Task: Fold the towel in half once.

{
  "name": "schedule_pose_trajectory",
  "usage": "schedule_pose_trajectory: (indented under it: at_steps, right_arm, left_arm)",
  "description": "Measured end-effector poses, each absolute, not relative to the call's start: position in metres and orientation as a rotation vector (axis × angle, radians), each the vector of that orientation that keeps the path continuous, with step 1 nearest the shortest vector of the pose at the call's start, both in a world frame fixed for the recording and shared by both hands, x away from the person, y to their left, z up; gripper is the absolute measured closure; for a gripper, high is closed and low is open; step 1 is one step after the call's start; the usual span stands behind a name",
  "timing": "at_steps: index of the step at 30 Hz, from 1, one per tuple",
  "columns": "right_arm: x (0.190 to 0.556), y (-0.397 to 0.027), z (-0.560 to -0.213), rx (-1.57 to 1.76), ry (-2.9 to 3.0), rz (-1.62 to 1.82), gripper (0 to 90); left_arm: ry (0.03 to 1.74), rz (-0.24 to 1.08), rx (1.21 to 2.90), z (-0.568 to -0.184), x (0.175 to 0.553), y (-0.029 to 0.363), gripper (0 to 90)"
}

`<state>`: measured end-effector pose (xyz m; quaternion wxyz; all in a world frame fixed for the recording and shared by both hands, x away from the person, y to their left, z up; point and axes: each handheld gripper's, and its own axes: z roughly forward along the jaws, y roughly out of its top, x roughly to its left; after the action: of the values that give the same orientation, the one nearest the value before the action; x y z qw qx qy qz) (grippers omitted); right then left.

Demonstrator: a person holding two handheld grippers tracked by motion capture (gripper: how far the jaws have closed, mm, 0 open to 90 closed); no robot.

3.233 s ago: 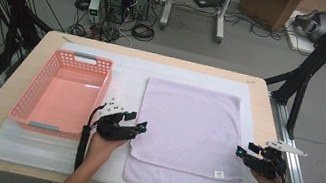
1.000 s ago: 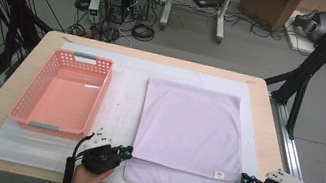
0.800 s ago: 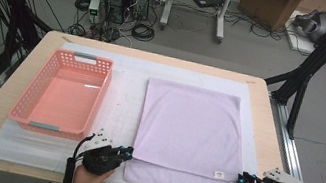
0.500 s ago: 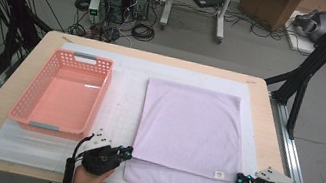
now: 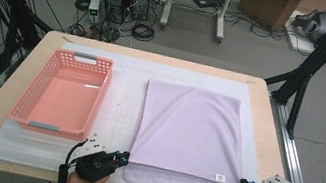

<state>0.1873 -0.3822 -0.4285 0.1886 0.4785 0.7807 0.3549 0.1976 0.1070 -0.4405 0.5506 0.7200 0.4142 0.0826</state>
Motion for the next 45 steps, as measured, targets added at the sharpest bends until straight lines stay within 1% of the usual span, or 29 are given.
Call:
schedule_pose_trajectory:
  at_steps: [9, 16, 20, 21, 23, 26, 30, 33, 37, 42, 45]
  right_arm:
    - [0.157, -0.384, -0.423, 1.326, 2.202, 1.044, 86.6]
    - [0.144, -0.387, -0.423, 1.324, 2.201, 1.044, 86.6]
    - [0.141, -0.386, -0.427, 1.323, 2.228, 1.001, 86.3]
    - [0.142, -0.384, -0.43, 1.322, 2.24, 0.983, 84.1]
    - [0.144, -0.383, -0.431, 1.332, 2.219, 0.989, 71.1]
    - [0.146, -0.386, -0.427, 1.336, 2.169, 1.059, 68.3]
    - [0.154, -0.39, -0.425, 1.34, 2.114, 1.129, 67.6]
    - [0.169, -0.394, -0.425, 1.36, 2.091, 1.131, 67.3]
    - [0.196, -0.4, -0.427, 1.417, 2.045, 1.136, 67.0]
    - [0.234, -0.401, -0.432, 1.445, 2.034, 1.098, 67.0]
    - [0.246, -0.399, -0.432, 1.438, 2.028, 1.097, 66.3]
  left_arm:
    - [0.962, 0.178, 1.72, -0.44, 0.174, 0.111, 87.4]
    - [0.944, 0.169, 1.761, -0.442, 0.162, 0.109, 87.4]
    - [0.946, 0.159, 1.799, -0.447, 0.161, 0.107, 86.8]
    - [0.949, 0.163, 1.81, -0.448, 0.162, 0.105, 83.4]
    - [0.973, 0.19, 1.799, -0.449, 0.165, 0.104, 60.3]
    - [0.979, 0.244, 1.754, -0.445, 0.169, 0.106, 53.3]
    - [0.998, 0.276, 1.69, -0.44, 0.184, 0.113, 53.8]
    - [1.008, 0.285, 1.67, -0.44, 0.202, 0.114, 56.3]
    - [1.026, 0.274, 1.671, -0.44, 0.234, 0.115, 60.9]
    - [1.016, 0.252, 1.696, -0.441, 0.269, 0.112, 62.2]
    - [1.029, 0.246, 1.708, -0.443, 0.285, 0.109, 62.4]
